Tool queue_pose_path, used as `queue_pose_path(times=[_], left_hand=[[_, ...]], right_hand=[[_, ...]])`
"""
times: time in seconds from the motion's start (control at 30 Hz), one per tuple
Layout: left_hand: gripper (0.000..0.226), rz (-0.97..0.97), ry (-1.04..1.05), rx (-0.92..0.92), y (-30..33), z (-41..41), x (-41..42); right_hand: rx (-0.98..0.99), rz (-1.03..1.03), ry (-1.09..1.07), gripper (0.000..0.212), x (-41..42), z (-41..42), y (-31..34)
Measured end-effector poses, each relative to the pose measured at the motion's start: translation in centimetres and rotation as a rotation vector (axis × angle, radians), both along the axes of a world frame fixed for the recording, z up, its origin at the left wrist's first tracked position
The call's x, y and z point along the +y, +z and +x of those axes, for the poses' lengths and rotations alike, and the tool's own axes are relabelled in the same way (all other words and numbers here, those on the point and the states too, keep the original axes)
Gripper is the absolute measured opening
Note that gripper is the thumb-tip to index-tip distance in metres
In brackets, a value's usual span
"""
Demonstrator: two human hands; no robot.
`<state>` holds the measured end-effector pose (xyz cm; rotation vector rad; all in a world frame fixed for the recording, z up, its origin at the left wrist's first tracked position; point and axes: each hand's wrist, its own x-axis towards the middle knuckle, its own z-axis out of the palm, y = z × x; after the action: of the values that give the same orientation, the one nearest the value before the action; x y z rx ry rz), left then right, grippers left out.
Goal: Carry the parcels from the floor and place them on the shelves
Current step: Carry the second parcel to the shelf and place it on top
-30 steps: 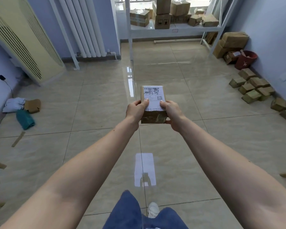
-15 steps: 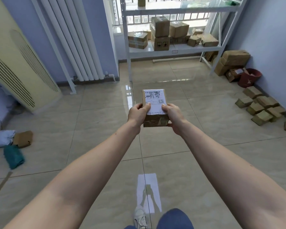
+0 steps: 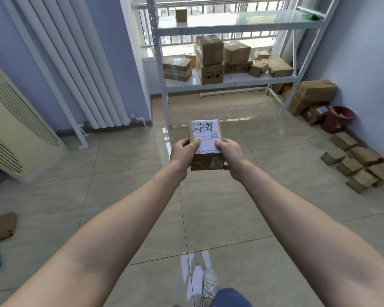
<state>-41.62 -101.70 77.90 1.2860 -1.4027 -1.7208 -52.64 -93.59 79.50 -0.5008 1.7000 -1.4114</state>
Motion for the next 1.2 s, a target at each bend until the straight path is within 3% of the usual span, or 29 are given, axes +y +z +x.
queue_pose_path(times=[0.27,0.63,0.8,1.2], left_hand=[[0.013,-0.007,0.060,0.020,1.5,-7.2,-11.0],[0.030,-0.048,0.041,0.014,1.9,-14.6,-30.7],[0.034,-0.071,0.013,0.032,3.2,-18.1,-39.8],[0.040,-0.129,0.020,0.067,5.2,-30.3,-58.4]], right_hand=[[0.000,-0.021,0.074,0.023,-11.8,-7.5,1.3],[0.031,-0.058,0.081,0.015,-31.5,-15.6,1.2],[0.044,-0.053,0.013,0.030,-40.4,-19.2,2.0],[0.104,-0.139,-0.023,0.034,-59.2,-31.3,3.7]])
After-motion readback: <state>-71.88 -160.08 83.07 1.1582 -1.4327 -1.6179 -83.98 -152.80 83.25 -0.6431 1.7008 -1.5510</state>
